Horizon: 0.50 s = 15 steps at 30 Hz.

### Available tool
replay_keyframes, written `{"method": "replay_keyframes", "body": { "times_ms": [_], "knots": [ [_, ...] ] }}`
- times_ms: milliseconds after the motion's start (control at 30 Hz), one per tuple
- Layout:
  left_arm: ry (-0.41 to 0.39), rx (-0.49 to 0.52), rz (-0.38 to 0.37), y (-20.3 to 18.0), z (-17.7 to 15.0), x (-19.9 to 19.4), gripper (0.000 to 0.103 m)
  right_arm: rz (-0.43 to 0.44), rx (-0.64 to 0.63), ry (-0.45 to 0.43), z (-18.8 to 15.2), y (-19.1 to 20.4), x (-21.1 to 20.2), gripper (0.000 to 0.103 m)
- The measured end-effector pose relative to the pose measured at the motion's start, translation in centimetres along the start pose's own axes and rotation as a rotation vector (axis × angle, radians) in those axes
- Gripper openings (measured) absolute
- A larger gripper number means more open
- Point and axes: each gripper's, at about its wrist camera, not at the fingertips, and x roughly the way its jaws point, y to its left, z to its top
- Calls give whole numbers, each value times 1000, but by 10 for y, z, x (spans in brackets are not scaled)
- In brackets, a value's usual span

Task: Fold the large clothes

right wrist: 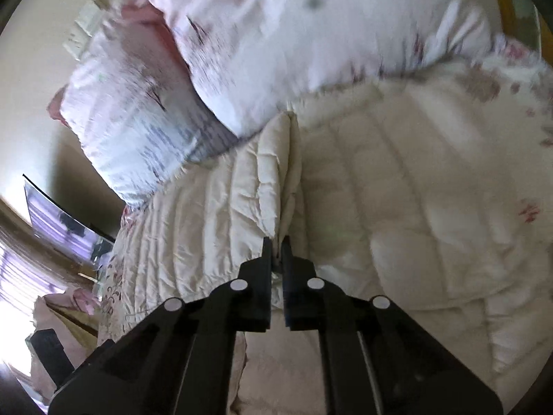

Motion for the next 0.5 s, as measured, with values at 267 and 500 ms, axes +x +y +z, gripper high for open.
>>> {"method": "replay_keyframes", "body": {
  "times_ms": [267, 500],
  "knots": [
    [19, -18, 15, 18, -16, -5, 90, -135, -11, 35, -20, -13, 3, 6],
    [-4, -41, -29, 25, -33, -22, 87, -239, -41, 89, -28, -15, 29, 7]
  ]
}}
